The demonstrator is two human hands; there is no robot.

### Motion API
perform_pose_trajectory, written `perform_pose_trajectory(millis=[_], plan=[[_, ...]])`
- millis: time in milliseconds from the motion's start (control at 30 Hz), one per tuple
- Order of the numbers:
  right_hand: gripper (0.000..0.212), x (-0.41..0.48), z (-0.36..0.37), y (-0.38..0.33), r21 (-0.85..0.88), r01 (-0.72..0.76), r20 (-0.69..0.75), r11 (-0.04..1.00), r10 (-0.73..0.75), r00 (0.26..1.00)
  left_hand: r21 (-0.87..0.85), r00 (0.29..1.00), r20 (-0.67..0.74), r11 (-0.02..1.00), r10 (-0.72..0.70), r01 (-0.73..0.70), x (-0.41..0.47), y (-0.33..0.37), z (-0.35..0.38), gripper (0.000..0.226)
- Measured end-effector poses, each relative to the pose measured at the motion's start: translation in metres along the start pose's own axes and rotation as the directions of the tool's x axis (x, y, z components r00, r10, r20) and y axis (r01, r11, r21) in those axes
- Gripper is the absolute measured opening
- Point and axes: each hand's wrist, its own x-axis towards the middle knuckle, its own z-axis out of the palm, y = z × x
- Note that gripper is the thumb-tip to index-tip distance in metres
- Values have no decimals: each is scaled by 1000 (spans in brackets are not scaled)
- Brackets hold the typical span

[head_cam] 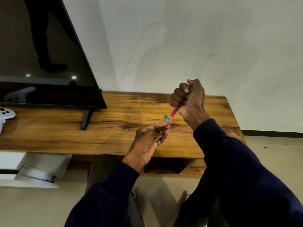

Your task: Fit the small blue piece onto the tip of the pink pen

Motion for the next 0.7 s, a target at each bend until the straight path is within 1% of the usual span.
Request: perform_pose_trajectory(millis=[233,400,567,700], plan=[[48,-1,0,1,16,8,0,1000,-8,1000,3,1000,-2,1000,7,-7,-1,-1,-1,34],[45,-1,0,2,10,6,-5,1000,-6,1000,-9,1000,-5,1000,4,-4,-1,-2,0,33],[47,-2,1,4,20,-1,20,1000,1,1000,-13,1000,-8,1000,4,-4,-2,-2,0,34],[47,-1,1,5,6,-2,12,1000,2,1000,-14,1000,-14,1000,4,-5,-2,-2,0,32]])
